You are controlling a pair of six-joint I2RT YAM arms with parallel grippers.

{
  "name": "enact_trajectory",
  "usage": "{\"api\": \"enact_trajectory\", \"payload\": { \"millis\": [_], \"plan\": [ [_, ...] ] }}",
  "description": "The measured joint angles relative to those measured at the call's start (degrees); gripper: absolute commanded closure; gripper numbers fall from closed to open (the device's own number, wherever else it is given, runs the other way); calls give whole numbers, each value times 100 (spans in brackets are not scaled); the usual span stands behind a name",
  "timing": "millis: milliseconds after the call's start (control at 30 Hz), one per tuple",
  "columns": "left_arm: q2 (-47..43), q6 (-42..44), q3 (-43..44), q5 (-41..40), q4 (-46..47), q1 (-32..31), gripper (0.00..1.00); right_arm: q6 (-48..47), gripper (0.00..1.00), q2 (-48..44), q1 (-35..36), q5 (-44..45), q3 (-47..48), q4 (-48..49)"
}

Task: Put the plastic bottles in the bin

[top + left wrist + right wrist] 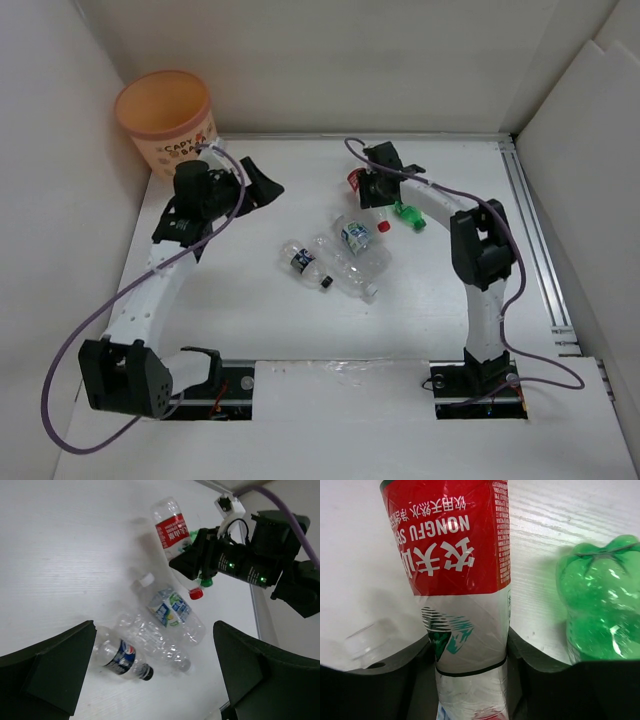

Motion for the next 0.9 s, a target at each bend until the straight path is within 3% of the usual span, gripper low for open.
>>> {"api": "enact_trajectory", "payload": {
  "millis": [67, 267, 533, 700, 900],
  "plan": [
    [306, -48, 192, -90, 146, -483, 0, 2, 100, -229, 0, -79, 46, -107],
    [1172, -214, 811, 66, 861, -1401, 0, 0, 100, -1572, -155, -916, -37, -118],
    [1456, -610, 1088, 780, 2376, -1504, 0, 20, 100, -3211, -509, -2817, -439, 319],
    [1541, -907, 1093, 1217, 3379, -1617, 0, 103, 100, -3427, -186, -3689, -852, 595],
    [1871, -999, 1121, 1224, 3609, -1895, 0, 291, 100, -3458, 0, -4083, -1010, 791]
  ]
}}
